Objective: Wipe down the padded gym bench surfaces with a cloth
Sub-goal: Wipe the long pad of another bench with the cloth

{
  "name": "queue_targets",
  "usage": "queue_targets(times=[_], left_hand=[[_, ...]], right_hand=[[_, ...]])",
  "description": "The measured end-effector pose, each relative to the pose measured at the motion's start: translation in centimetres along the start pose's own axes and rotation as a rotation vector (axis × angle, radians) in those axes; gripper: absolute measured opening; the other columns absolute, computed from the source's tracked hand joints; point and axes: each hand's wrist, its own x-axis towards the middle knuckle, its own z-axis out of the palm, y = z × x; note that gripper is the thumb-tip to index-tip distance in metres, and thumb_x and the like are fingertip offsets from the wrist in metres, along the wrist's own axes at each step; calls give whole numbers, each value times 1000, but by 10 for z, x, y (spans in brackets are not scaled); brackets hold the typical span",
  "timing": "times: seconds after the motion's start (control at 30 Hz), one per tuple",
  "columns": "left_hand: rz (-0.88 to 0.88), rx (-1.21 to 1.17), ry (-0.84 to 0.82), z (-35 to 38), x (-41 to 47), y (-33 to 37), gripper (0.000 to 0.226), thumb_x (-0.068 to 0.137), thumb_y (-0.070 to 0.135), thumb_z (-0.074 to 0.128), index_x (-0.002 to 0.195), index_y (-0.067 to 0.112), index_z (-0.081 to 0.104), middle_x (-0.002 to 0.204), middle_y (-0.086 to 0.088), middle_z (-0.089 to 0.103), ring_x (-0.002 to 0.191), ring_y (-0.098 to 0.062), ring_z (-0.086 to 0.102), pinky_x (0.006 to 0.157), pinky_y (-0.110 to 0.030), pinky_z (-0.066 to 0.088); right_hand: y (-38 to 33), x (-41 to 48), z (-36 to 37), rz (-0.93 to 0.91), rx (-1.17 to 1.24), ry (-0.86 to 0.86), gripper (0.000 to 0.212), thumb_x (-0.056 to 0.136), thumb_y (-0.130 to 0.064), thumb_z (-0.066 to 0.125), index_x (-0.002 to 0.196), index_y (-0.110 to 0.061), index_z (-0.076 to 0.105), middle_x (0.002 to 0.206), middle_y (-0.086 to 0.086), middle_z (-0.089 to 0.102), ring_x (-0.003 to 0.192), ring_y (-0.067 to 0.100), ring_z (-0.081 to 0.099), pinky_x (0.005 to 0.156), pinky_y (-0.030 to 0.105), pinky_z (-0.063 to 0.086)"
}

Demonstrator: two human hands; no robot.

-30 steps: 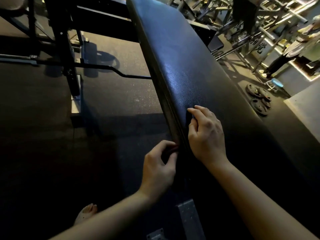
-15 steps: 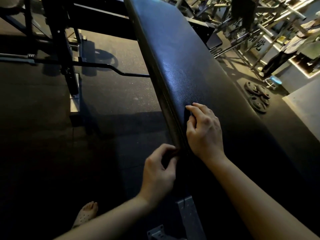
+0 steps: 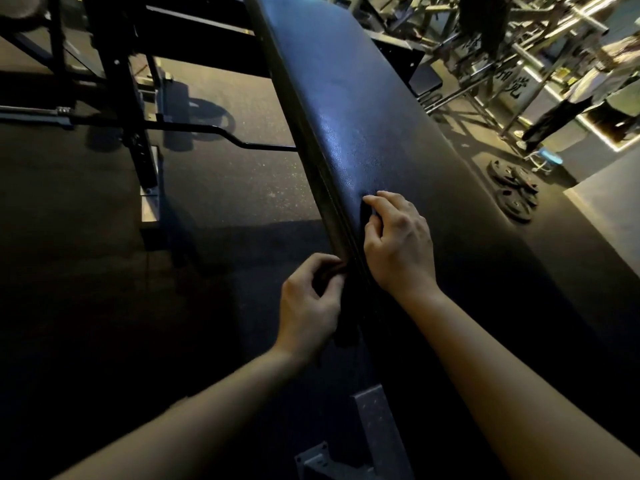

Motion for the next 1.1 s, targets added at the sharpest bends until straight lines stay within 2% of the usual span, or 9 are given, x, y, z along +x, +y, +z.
queue_targets(times=[0.13,0.3,0.43,0.53,0.67,0.77,0.87,0.97,1.1], left_hand=[[44,55,106,0,69,5,16,92,5,69,92,21,70,84,13,70,81,4,66,78,-14,49],[-19,83,205,-12,163,6,14,93,12,69,90,25,66,85,3,71,81,-10,67,81,-36,57],[-15,30,58,-14,117,5,17,93,4,69,93,20,66,83,10,67,77,4,62,73,-12,46],[-24,1,-33,-26,135,3,13,94,5,68,96,18,68,86,9,70,85,0,67,75,-11,49],[-24,10,23,-39,252,-4,9,95,10,67,95,20,67,88,8,70,85,-3,66,77,-18,52],[-49,43,85,-48,348,-13,6,95,14,68,93,19,66,87,4,69,85,-13,67,82,-33,56],[-111,49,144,-60,409,-25,5,95,16,68,92,21,65,88,2,69,85,-16,66,83,-39,57],[-100,-29,144,-60,385,-24,12,95,9,68,95,21,65,87,5,68,82,-9,65,78,-27,53],[-107,-118,-65,-64,319,-24,12,94,5,69,97,17,68,85,8,71,84,-7,68,78,-21,54]], right_hand=[[1,1,-1,-8,-7,-9,45,97,-28,43,134,-16,65,141,6,59,132,23,52,112,42,39],[1,3,-4,-32,-35,3,39,92,-25,48,123,-15,70,127,5,65,118,25,59,101,44,47],[-4,52,-2,11,-59,-8,10,87,-17,61,93,-17,69,94,4,61,91,26,59,83,48,50],[-24,128,26,14,4,-21,10,90,-16,61,97,-19,68,98,2,60,94,21,60,88,47,52],[-43,216,63,-16,94,-75,17,95,-15,59,109,-18,68,109,-1,61,101,18,60,93,43,52],[-46,256,84,10,70,-85,23,97,-13,55,116,-16,68,117,1,64,107,21,59,94,38,48],[-48,271,101,24,3,-27,23,95,-11,53,111,-17,68,114,1,64,103,25,57,88,40,43],[-46,267,105,-1,-11,23,23,93,-13,52,109,-18,68,112,-1,65,101,22,57,86,41,45],[-48,268,105,-17,-47,33,24,90,-11,54,108,-18,68,111,-2,64,100,23,58,84,43,46]])
